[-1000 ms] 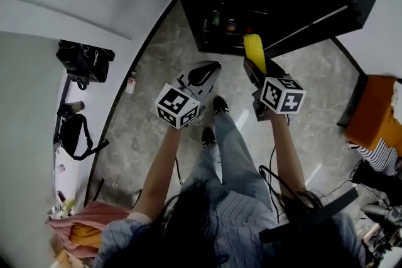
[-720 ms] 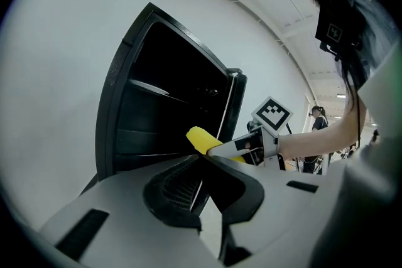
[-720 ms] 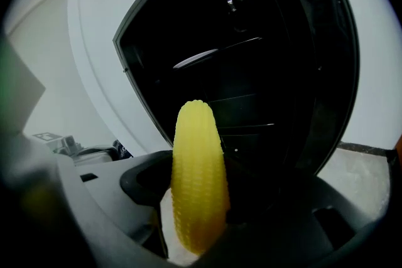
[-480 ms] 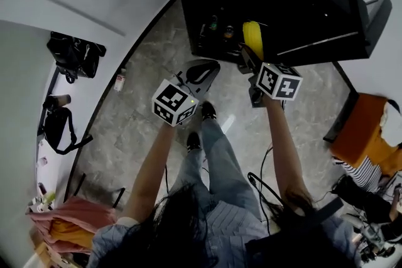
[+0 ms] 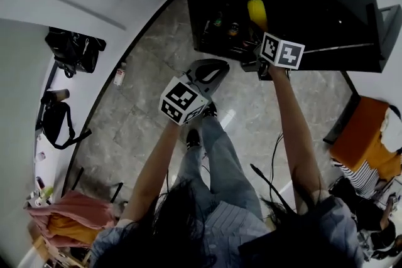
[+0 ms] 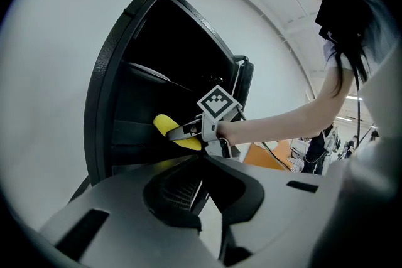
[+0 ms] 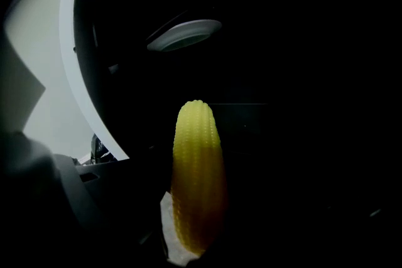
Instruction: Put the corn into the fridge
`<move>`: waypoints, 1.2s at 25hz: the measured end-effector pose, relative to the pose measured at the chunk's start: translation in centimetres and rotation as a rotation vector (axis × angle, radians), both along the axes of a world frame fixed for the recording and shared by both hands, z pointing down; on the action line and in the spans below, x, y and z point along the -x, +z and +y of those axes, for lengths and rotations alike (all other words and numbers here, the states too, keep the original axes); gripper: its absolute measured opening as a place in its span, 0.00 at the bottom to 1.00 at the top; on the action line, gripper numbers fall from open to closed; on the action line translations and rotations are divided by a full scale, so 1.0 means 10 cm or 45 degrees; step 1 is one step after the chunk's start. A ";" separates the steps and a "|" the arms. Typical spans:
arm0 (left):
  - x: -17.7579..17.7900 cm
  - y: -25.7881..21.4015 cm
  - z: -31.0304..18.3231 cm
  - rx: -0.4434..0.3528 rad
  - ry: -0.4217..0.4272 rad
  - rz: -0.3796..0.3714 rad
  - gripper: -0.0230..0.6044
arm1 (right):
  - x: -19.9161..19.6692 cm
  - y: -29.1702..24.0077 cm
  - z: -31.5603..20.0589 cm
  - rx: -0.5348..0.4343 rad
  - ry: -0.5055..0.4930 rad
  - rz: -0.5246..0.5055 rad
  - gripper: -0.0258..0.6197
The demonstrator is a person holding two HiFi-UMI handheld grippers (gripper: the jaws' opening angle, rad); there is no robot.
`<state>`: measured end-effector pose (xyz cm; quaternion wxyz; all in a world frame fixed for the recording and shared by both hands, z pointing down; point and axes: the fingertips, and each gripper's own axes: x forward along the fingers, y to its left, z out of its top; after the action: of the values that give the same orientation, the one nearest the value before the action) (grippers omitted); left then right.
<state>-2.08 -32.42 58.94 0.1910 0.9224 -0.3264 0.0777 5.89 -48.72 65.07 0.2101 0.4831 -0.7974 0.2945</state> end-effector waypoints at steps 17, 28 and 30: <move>0.06 0.10 -0.15 0.031 -0.037 0.026 0.05 | -0.03 0.27 -0.58 -0.181 -0.253 0.420 0.43; 0.08 0.18 -0.18 0.046 -0.046 0.020 0.05 | 0.00 0.37 -0.79 -0.135 -0.260 0.402 0.43; 0.09 0.18 -0.19 0.047 -0.051 0.024 0.05 | 0.01 0.37 -0.82 -0.128 -0.252 0.389 0.43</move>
<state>-3.01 -34.30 60.79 0.2127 0.9127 -0.3416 0.0712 5.76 -56.93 68.79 0.3324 0.4511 -0.8135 0.1554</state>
